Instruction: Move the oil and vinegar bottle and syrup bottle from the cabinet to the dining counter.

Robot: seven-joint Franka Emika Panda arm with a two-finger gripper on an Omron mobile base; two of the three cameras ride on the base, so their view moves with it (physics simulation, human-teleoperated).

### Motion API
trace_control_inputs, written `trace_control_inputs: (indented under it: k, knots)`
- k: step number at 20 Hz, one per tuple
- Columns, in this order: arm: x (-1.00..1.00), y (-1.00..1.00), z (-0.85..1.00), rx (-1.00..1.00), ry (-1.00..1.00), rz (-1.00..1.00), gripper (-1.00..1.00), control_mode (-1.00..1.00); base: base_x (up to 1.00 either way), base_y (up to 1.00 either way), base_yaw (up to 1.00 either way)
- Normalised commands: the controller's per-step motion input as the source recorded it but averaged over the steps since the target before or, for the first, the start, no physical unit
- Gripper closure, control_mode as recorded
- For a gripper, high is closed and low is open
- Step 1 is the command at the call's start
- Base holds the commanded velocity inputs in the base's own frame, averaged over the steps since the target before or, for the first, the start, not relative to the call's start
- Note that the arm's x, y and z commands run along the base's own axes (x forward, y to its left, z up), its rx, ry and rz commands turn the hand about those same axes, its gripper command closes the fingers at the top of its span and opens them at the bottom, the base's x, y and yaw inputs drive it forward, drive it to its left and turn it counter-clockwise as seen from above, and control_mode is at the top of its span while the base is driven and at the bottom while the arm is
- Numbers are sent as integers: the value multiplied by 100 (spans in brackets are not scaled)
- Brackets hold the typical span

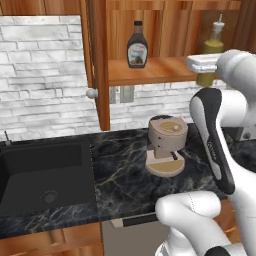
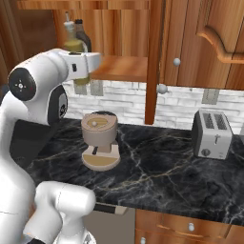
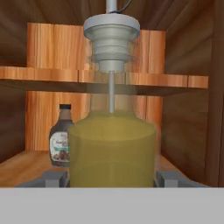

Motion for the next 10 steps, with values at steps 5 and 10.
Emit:
trace_control_inputs:
  k: [5,10]
  knots:
    - [-96,5,-13,-1,1,13,100,-100,0,0,0]
    - [-54,39,-25,-9,4,6,100,-100,0,0,0]
